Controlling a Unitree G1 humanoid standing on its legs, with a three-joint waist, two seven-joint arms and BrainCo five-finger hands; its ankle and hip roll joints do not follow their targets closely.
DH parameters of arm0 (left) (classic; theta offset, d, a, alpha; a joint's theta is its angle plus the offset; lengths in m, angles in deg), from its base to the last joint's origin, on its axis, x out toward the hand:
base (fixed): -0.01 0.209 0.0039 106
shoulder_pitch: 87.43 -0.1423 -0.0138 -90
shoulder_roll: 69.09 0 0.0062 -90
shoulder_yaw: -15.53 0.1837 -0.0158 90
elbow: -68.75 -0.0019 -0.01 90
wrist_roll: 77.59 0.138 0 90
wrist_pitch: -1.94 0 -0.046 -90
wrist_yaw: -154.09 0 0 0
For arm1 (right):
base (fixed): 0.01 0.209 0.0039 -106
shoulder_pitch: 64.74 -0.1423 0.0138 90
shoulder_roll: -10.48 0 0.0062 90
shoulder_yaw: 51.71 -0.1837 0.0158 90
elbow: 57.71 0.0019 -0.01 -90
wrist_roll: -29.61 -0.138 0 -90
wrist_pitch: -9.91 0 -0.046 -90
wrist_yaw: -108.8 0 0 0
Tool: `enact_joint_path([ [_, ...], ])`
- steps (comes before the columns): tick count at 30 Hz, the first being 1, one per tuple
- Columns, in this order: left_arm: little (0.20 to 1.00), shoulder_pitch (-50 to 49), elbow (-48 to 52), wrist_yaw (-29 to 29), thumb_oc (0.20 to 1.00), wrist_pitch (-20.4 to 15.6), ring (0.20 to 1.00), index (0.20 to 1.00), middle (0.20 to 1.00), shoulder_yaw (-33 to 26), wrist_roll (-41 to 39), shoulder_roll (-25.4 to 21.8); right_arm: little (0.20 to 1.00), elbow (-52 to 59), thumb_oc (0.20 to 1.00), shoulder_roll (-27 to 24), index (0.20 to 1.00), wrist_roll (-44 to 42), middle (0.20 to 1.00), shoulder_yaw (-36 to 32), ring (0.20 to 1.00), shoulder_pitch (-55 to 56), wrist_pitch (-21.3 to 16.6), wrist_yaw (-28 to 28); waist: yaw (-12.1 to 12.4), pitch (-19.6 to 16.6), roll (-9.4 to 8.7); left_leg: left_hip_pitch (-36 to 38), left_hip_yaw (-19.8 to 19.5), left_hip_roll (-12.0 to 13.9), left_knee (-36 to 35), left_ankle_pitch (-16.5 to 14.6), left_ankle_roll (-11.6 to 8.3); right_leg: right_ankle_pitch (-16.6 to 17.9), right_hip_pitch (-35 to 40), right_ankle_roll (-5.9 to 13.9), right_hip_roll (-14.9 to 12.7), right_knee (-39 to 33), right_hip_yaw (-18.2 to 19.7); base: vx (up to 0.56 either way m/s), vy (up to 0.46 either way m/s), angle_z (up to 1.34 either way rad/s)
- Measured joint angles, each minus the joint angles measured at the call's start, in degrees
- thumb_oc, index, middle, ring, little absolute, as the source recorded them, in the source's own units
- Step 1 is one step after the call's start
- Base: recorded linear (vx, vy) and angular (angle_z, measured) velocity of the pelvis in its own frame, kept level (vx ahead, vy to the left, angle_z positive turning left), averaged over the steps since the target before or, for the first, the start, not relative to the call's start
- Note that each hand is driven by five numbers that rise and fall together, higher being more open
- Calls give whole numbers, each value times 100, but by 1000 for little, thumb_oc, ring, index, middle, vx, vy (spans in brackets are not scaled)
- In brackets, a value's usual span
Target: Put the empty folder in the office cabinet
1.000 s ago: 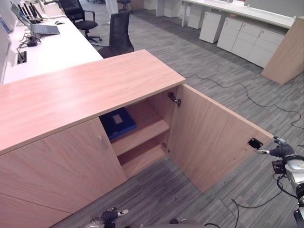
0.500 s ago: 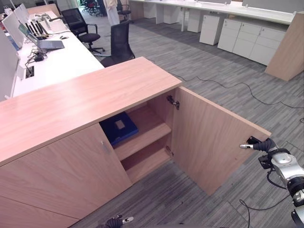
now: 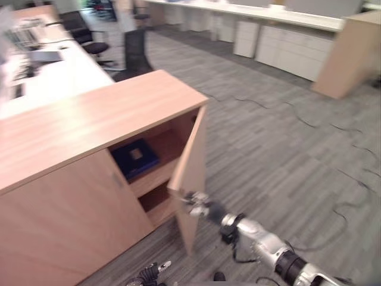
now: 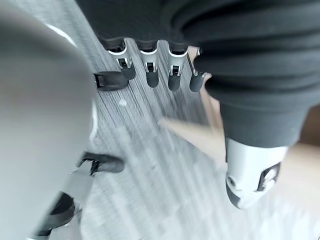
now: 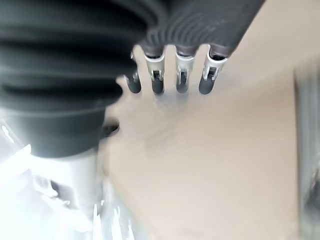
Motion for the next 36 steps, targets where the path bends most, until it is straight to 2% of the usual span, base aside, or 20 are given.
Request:
enact_joint_path([
  [1,1000,-78,-80,21,1000,-6,1000,1000,1000,10,12,-22,1000,-16,1000,80,1000,-29,1000,150,1000,77,78,133,82,-1,10,10,14,-18,82,-9,11,-4,25,3,-36,1,-54,24,49,129],
  [2,1000,-125,-148,45,1000,-44,1000,1000,1000,-106,19,-59,1000,0,1000,220,1000,-263,1000,255,1000,318,112,303,148,-21,94,55,41,-14,53,-53,76,-10,60,28,-43,3,-140,12,18,65],
  [3,1000,-132,-123,80,1000,-38,1000,1000,1000,-97,23,-110,1000,2,1000,218,1000,-327,1000,281,1000,397,177,362,138,-33,143,116,33,-32,-82,-48,-35,-2,56,50,-40,7,-151,12,30,60],
  [5,1000,-284,-148,109,1000,-6,1000,1000,1000,-96,118,-324,1000,-20,1000,168,1000,-495,1000,189,1000,401,258,436,156,-5,105,155,30,-166,-285,28,42,48,56,205,-108,37,79,12,29,22],
  [8,1000,-573,-174,115,1000,48,1000,1000,1000,-96,133,-490,1000,-63,1000,102,1000,-788,1000,-137,1000,403,298,444,133,-17,-106,254,26,-316,-430,6,63,52,90,225,-250,38,86,16,23,4],
  [9,1000,-604,-167,109,1000,54,1000,1000,1000,-95,133,-493,1000,-61,1000,51,1000,-877,1000,-215,1000,398,300,445,149,-15,-112,241,-11,-355,-431,-9,87,44,95,258,-287,38,83,20,32,11],
  [12,1000,-655,-154,97,1000,52,1000,1000,1000,-96,137,-423,1000,-61,1000,-1,1000,-901,1000,-267,1000,391,306,450,177,13,-54,253,-44,-404,-430,-14,176,37,123,337,-327,37,61,16,42,8],
  [17,1000,-645,-94,66,1000,39,1000,1000,1000,-83,191,-365,1000,-83,1000,-224,1000,-899,1000,-359,1000,407,293,449,284,91,67,311,-211,-412,-379,-3,163,-60,284,351,-332,38,-116,14,69,20],
  [21,1000,-648,-106,60,1000,42,1000,1000,1000,-18,257,-372,1000,-904,1000,-264,1000,-607,1000,-1177,1000,501,40,223,272,159,165,332,-352,-446,-383,-16,164,-132,392,409,-375,41,-278,4,120,20],
  [27,1000,-596,-151,154,1000,32,1000,1000,1000,122,464,-377,1000,-3084,1000,-150,1000,316,1000,-2766,1000,818,-199,-378,306,167,205,320,-609,-583,-430,-96,244,-233,514,509,-492,58,-517,17,148,22],
  [28,1000,-559,-153,193,1000,25,1000,1000,1000,149,482,-377,1000,-3539,1000,-140,1000,456,1000,-3097,1000,884,-198,-586,303,174,222,326,-673,-626,-428,-111,270,-305,503,548,-558,173,-577,41,251,26],
  [30,1000,-538,-173,274,1000,-8,1000,1000,1000,246,591,-408,1000,-3804,1000,-226,1000,670,1000,-3281,1000,997,-206,-734,278,187,232,369,-740,-706,-427,-135,311,-414,464,583,-684,443,-613,33,178,22],
  [31,1000,-485,-160,342,1000,-19,1000,1000,1000,364,673,-416,1000,-4079,1000,-201,1000,838,1000,-3563,1000,1010,-264,-813,275,191,223,389,-821,-780,-425,-175,401,-547,392,601,-780,742,-618,3,55,51],
  [33,1000,-320,-148,452,1000,-79,1000,1000,1000,638,821,-408,1000,-4322,1000,-220,1000,1023,1000,-3688,1000,1134,-307,-976,158,206,228,416,-1184,-909,-422,-142,514,-912,182,623,-1028,1644,-336,-14,40,89],
  [34,1000,-209,-86,469,1000,-166,1000,1000,1000,784,826,-429,1000,-4351,1000,-201,1000,1153,1000,-3656,1000,1142,-328,-1043,110,232,246,443,-1395,-946,-376,-102,596,-1062,-104,586,-1102,2374,146,-6,5,104],
  [35,1000,-159,7,514,1000,-202,1000,1000,1000,871,896,-477,1000,-4442,1000,-138,1000,1159,1000,-3661,1000,1073,-454,-1065,10,245,243,418,-1612,-944,-355,-78,613,-1336,-347,638,-872,2735,1101,-1,0,113],
  [36,1000,-112,37,529,1000,-252,1000,1000,1000,919,927,-507,1000,-4538,1000,-115,1000,1163,1000,-3659,1000,1020,-465,-1075,-58,243,215,396,-1865,-951,-376,-49,639,-1404,-379,656,-628,2636,1716,-2,-20,106],
])
